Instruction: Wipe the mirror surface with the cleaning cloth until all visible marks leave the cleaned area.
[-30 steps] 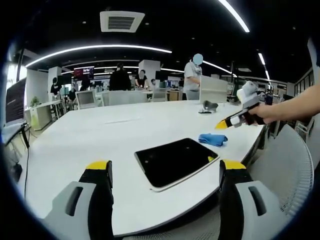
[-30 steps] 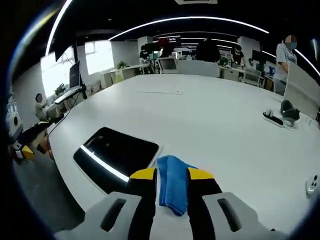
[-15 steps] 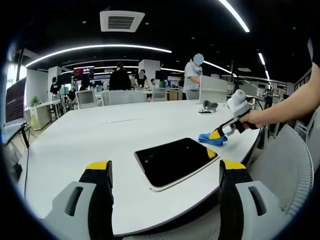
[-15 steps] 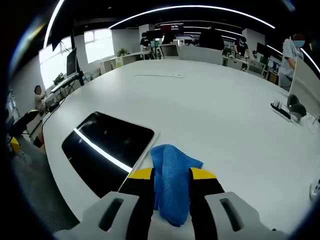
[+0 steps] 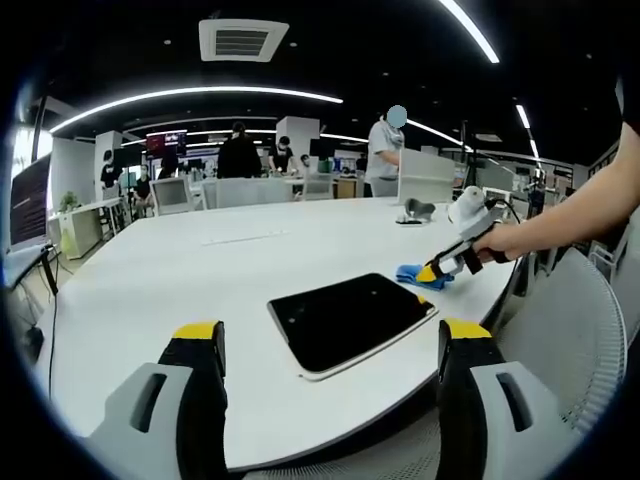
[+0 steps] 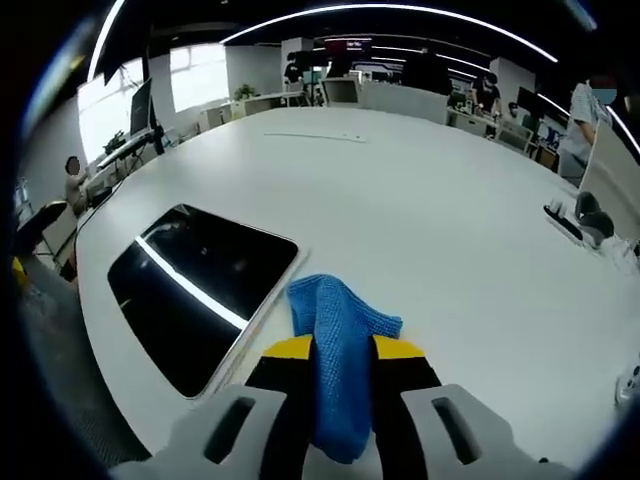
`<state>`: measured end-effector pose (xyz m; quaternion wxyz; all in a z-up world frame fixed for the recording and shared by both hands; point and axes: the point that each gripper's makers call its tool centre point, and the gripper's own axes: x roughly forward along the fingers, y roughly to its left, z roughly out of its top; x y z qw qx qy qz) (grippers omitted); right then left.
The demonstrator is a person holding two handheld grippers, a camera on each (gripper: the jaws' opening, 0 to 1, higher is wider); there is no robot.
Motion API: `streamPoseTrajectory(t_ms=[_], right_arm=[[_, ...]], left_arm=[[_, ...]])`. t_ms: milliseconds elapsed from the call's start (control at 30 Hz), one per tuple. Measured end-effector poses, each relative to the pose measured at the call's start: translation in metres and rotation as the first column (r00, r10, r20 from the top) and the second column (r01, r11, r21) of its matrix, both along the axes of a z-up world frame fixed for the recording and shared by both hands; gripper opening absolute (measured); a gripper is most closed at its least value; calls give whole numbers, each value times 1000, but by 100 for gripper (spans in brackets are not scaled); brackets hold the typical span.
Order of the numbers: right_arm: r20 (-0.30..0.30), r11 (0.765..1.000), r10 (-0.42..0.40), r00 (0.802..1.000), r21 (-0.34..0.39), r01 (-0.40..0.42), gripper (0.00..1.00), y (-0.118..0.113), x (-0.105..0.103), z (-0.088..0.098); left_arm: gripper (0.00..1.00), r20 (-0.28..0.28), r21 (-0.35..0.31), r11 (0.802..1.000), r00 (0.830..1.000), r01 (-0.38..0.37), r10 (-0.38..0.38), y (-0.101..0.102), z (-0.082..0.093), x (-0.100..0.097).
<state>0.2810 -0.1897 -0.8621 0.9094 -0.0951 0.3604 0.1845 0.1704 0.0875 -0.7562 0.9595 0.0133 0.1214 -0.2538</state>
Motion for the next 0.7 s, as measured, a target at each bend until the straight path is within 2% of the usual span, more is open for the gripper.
streamPoseTrajectory(t_ms=[200,433,500,567,700], right_arm=[[18,999,31,999,-44,-30,8,6,2,-1],[35,998,30,999,-53,-29,2,5,4,0],[31,999,12,999,-37,-11,2,5,4,2],[35,999,-42,999,-7,42,2,4,6,4],[54,998,-59,997,-8,60,1,8,8,10]], left_arm=[[85,2,0,1000,1000,0,0,0,0,0],[84,7,-4,1000,1000,3,-3,0,1,0],[84,6,-4,1000,1000,3,-3,0,1,0],[84,5,-2,1000,1000,1,-1,1,0,0],[83,11,-3,1000,1000,-2,2,1,1,0]])
